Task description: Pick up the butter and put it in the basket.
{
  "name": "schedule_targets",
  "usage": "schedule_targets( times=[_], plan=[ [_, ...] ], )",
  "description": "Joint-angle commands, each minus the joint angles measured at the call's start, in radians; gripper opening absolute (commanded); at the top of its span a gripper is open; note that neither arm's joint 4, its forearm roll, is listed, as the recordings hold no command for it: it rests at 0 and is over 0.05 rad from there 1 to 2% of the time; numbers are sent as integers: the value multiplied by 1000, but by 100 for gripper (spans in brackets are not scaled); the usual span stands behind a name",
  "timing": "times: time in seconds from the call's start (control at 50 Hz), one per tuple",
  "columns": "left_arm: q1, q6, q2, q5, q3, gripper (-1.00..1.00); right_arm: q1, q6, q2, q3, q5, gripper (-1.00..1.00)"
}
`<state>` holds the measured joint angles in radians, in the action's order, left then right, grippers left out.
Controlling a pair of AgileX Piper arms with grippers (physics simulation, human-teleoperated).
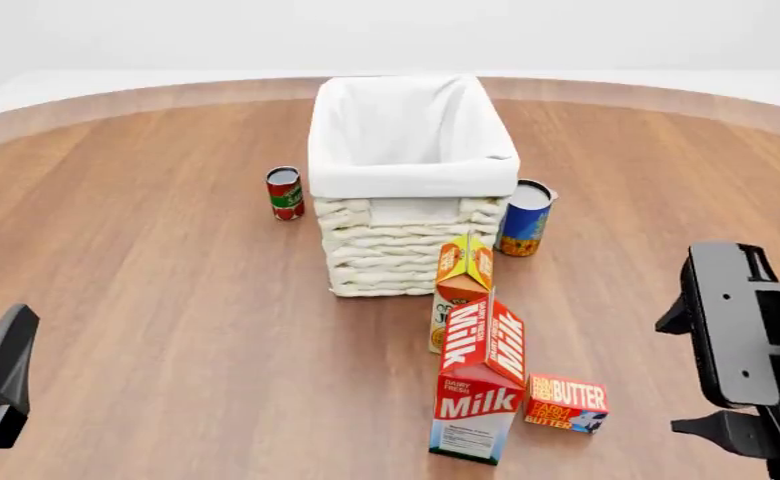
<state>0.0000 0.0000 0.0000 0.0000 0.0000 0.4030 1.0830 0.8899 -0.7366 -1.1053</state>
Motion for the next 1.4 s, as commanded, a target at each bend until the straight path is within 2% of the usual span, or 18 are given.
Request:
schedule_targets(
  times=[0.02,0.08,0.16,0.24,0.42,0.52,0.6,0.64,0.72,1.08,1.26,1.4],
  plan=[
    [0,0,0,0,0,100,11,4,83,34,48,100],
    [0,0,0,0,0,100,35,-23,100,46,59,100],
    [0,0,0,0,0,100,6,4,122,64,91,100],
    [0,0,0,0,0,100,49,-40,143,61,103,100],
    [0,0,0,0,0,100,54,-52,153,68,106,100],
    [0,0,0,0,0,100,22,-32,167,74,122,100],
    [0,0,0,0,0,100,-43,23,188,83,154,100],
    [0,0,0,0,0,100,-37,14,197,76,157,100],
    [0,0,0,0,0,100,-71,36,231,72,195,100],
    [0,0,0,0,0,100,-12,-21,336,105,310,100],
    [0,0,0,0,0,100,-11,-28,379,115,356,100],
    [0,0,0,0,0,100,22,-62,425,128,406,100]
  ],
)
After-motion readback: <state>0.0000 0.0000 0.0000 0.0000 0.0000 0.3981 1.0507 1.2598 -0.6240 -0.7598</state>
